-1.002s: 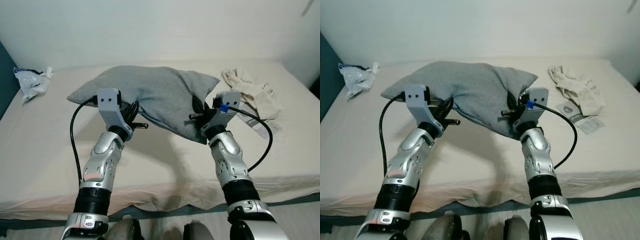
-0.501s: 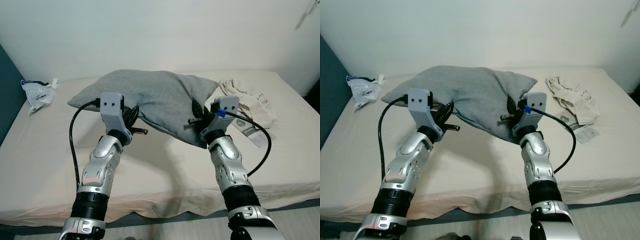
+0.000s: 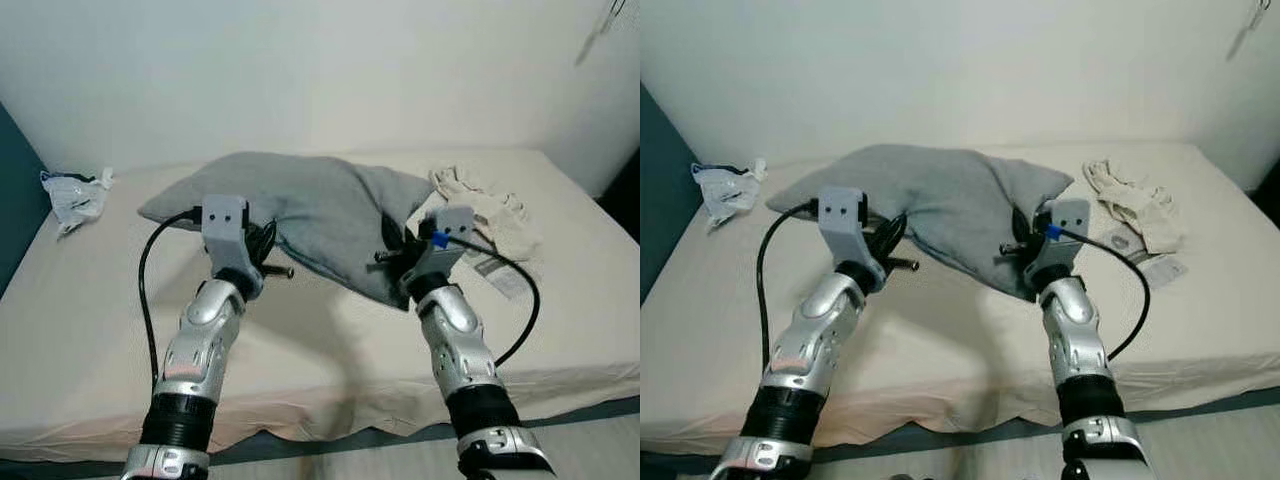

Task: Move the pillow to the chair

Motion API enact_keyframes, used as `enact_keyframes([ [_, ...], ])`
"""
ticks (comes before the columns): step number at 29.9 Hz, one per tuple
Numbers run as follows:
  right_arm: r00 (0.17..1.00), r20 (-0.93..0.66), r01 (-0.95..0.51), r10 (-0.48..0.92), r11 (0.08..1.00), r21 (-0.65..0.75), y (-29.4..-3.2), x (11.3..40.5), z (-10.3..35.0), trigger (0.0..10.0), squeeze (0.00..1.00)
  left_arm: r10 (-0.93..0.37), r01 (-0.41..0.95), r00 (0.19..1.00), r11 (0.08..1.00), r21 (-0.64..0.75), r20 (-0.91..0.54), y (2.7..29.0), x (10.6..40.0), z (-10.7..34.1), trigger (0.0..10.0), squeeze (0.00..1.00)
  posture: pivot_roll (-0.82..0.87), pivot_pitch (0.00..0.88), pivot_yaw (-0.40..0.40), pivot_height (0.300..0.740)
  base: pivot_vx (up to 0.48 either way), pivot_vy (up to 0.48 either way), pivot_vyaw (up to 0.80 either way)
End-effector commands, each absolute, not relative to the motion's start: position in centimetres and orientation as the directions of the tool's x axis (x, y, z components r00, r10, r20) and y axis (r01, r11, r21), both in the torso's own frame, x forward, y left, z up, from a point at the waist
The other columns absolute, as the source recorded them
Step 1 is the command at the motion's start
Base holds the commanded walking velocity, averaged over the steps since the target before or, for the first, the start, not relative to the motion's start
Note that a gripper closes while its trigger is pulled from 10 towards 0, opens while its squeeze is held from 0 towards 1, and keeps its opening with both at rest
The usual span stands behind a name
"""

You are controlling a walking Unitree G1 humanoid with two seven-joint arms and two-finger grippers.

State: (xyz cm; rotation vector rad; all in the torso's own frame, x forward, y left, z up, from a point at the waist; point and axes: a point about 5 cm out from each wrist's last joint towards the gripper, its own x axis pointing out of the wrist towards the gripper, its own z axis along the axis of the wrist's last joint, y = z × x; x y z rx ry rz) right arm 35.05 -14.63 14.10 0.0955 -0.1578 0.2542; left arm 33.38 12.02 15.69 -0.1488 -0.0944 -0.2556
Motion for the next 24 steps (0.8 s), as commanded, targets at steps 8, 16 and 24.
enact_keyframes([
  [8,0.964,0.093,-0.252,0.248,0.967,0.031,-14.6,34.3,12.0,10.0,0.00,-0.150,0.158,0.981,0.986,-0.058,0.120,14.3,32.7,14.9,10.0,0.00,0.02,0.041,0.032,0.740,0.000,0.000,0.15],
  [16,0.966,0.093,-0.246,0.243,0.969,0.031,-14.6,34.1,11.7,10.0,0.00,-0.174,0.179,0.979,0.983,-0.040,0.108,13.7,32.6,14.7,10.0,0.00,0.02,0.048,0.044,0.740,0.000,0.000,0.79],
  [24,0.967,0.097,-0.241,0.236,0.970,0.038,-14.7,34.0,11.7,10.0,0.00,-0.188,0.192,0.977,0.981,-0.029,0.096,13.5,32.5,14.6,10.0,0.00,0.03,0.052,0.049,0.740,0.000,0.000,0.79],
])
